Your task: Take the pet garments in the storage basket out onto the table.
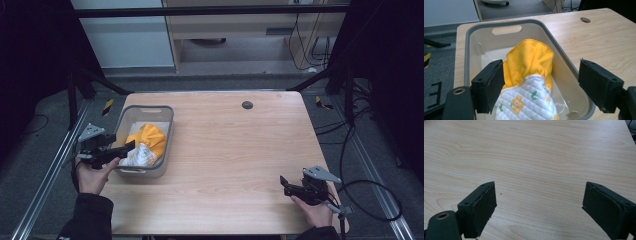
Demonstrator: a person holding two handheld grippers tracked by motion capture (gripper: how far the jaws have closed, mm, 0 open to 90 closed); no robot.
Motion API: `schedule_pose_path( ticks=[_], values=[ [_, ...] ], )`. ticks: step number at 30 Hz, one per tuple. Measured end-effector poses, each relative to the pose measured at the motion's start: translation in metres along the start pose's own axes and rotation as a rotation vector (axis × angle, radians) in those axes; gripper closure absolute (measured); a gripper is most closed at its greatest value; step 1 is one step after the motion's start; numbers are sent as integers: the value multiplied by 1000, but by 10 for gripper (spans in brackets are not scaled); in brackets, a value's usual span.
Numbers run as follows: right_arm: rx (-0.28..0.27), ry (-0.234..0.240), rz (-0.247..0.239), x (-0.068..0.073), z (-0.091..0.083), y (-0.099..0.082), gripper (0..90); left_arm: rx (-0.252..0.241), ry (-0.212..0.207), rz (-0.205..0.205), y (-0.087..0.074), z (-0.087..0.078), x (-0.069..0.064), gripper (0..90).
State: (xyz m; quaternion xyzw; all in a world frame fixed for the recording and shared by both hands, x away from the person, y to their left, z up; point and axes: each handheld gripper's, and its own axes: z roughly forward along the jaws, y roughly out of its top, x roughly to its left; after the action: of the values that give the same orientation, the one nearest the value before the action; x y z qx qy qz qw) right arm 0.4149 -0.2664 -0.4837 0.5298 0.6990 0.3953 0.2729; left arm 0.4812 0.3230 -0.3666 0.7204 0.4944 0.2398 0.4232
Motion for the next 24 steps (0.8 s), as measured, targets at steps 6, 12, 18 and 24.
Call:
schedule_pose_path(
  ticks=[6, 12, 18, 24],
  values=[
    [5, 4, 5, 0, 0, 0, 116, 40, 7, 19, 7, 8, 2, 208],
    [5, 1, 1, -1, 1, 0, 116, 74, 13, 31, 12, 15, 3, 209],
    [5, 4, 3, -1, 0, 0, 116, 115, 10, 37, 20, 23, 4, 209],
    [4, 4, 3, -1, 0, 0, 116, 159, 11, 47, 24, 31, 5, 209]
  ],
)
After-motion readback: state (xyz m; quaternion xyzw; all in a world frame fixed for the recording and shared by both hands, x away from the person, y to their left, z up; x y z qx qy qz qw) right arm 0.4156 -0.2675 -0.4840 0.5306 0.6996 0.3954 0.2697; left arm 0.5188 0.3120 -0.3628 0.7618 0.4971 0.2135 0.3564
